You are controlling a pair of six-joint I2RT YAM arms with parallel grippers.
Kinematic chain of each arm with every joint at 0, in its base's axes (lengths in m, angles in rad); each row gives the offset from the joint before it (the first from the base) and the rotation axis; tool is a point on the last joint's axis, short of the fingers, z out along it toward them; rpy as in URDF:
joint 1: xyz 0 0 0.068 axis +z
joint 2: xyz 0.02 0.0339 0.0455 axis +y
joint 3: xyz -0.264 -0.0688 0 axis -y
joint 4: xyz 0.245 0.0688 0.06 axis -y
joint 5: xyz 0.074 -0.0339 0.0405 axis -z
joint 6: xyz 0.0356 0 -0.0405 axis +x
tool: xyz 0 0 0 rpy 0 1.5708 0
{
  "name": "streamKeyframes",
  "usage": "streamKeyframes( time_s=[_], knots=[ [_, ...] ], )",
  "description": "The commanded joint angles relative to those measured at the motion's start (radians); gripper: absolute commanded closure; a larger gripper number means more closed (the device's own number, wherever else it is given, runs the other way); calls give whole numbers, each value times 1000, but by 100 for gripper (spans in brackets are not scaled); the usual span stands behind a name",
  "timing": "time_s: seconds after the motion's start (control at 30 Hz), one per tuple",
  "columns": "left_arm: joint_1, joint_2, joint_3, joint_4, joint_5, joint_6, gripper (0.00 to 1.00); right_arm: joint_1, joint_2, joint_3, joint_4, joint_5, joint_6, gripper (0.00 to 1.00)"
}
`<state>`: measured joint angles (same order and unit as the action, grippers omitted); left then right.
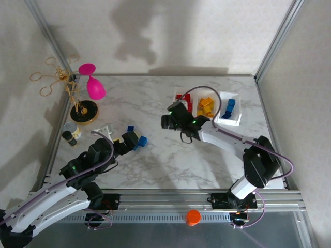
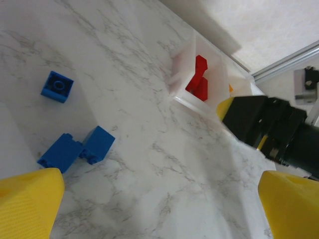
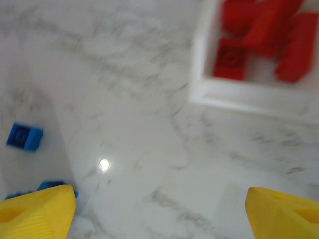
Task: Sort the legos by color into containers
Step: Move the lego to the center of the table.
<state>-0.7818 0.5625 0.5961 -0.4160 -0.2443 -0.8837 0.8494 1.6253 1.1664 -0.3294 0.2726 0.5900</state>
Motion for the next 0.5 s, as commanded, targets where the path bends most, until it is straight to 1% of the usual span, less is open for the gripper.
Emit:
streamKeyframes(
  time_s=[0.0, 0.17, 0.27, 0.47],
  knots=[
    [7, -43, -19, -72, -48, -44, 0, 64, 84, 45, 13, -36, 10, 10],
    [7, -78, -22, -110, -72, -61, 0, 120, 191, 107, 48, -87, -1, 9],
    [7, -79, -21, -121, -77, -62, 0, 129, 254, 151, 59, -139, 55, 8],
    [7, -81, -21, -128, -85, -68, 0, 165, 395, 277, 32, -104, 153, 7]
  ],
)
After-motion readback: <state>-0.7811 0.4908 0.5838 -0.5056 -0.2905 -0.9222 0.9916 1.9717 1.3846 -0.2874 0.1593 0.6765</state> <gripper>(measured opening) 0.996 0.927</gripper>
